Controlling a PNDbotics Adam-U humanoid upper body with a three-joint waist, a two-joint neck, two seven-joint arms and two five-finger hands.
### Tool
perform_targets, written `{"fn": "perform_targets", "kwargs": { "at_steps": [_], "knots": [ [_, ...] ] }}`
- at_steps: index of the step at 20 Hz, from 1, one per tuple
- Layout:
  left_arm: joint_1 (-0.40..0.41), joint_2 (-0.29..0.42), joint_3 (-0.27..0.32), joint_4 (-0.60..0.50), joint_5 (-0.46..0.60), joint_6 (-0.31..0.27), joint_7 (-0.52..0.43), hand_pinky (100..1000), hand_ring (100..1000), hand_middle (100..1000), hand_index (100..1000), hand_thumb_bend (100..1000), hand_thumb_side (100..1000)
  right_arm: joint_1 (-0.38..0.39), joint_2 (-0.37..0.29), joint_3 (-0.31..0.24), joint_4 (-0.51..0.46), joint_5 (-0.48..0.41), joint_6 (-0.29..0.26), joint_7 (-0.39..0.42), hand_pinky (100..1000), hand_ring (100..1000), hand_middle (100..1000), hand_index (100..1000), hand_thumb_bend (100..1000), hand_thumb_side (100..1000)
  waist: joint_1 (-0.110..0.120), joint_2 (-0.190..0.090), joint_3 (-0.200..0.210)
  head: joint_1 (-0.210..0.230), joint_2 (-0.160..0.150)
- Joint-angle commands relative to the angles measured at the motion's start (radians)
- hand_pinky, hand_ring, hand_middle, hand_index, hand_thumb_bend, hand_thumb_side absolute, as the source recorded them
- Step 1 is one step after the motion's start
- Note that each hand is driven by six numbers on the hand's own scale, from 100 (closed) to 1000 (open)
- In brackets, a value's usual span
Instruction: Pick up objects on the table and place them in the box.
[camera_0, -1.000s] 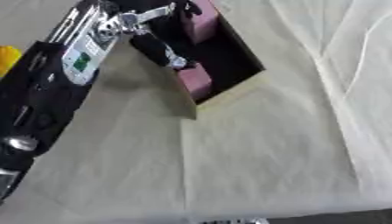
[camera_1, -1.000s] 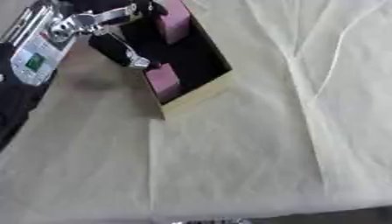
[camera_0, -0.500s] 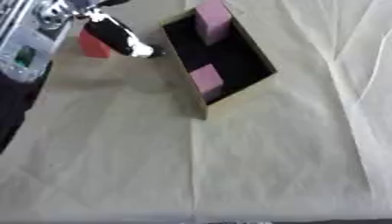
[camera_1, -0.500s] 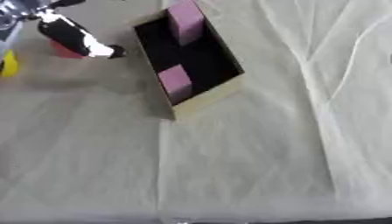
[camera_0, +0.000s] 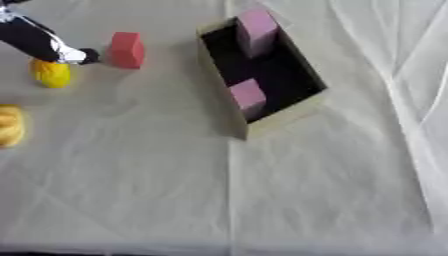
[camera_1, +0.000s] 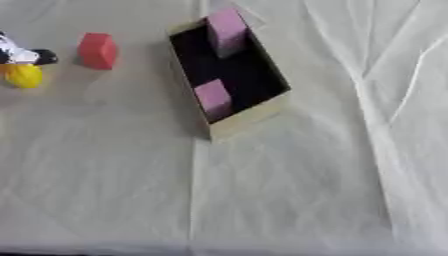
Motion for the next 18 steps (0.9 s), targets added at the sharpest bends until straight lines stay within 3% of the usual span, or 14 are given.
{"fn": "perform_targets", "kwargs": {
  "at_steps": [1,13,15,18],
  "knots": [
    [0.004,0.058,0.030,0.030,-0.007,0.010,0.002,837,806,779,876,598,359,-0.004,-0.028,-0.016,-0.016,0.009,0.000,-0.006,861,755,785,849,100,793,-0.020,-0.034,0.003,0.024,0.004],
    [0.022,0.073,0.053,0.167,-0.042,-0.007,0.015,842,810,785,888,610,304,0.005,-0.021,-0.011,-0.016,0.018,0.005,-0.002,862,755,785,850,100,797,-0.035,-0.028,0.011,0.050,0.004],
    [0.009,0.059,0.055,0.189,-0.025,-0.031,0.042,852,822,788,881,603,236,0.005,-0.019,-0.009,-0.016,0.019,0.007,0.000,862,755,785,849,100,797,-0.036,-0.027,0.011,0.046,0.004],
    [-0.018,0.042,0.051,0.226,-0.021,-0.088,0.074,862,833,793,884,616,218,0.004,-0.017,-0.007,-0.016,0.021,0.008,0.002,862,756,785,849,100,798,-0.039,-0.024,0.007,0.043,0.004]
  ]
}}
